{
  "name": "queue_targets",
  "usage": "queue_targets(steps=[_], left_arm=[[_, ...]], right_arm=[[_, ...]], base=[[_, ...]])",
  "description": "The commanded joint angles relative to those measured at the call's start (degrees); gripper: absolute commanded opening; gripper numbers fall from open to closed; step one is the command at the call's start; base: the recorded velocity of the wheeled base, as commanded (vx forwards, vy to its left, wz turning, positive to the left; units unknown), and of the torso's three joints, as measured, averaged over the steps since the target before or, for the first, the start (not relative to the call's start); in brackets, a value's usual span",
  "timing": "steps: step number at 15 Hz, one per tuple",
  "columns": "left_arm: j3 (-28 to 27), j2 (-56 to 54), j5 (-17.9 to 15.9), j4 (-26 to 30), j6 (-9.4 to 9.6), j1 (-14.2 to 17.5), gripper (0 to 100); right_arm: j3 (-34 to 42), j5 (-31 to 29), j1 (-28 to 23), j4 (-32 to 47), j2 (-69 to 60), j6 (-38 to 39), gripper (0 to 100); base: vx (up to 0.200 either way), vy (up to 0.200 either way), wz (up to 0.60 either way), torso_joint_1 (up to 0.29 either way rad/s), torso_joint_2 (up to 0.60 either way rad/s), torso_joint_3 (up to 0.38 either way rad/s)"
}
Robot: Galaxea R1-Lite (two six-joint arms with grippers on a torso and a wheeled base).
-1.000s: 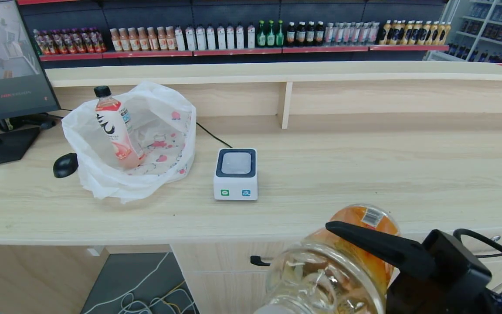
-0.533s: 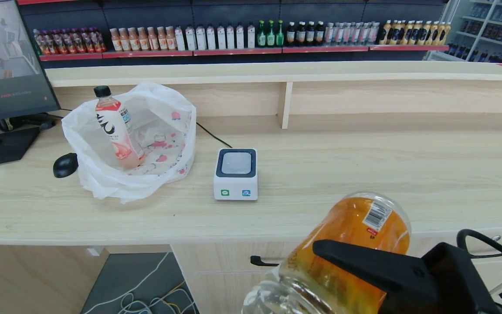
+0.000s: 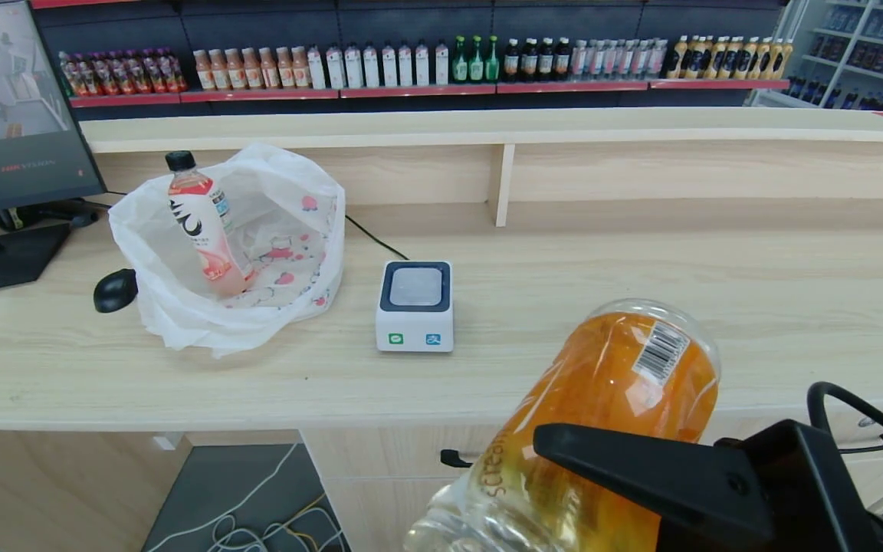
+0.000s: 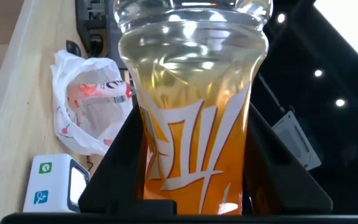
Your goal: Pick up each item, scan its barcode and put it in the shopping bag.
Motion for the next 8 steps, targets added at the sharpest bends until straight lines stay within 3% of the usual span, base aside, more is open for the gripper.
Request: queue_targets(steps=[1,8], left_arm=[[0.0,0.0,0.0,0.0,-0.01,0.0,100],[0.0,0.0,0.0,0.0,-0.01,0.0,100]], right_arm=[[-0.9,0.1,0.0,-0.1,0.2,-0.8,0],[-3.0,0.3,0.0,-0.1,0.0,-9.7,0]], base=[[0.000,0.000,0.00,0.000,0.00,0.000],[0.000,0.000,0.00,0.000,0.00,0.000]])
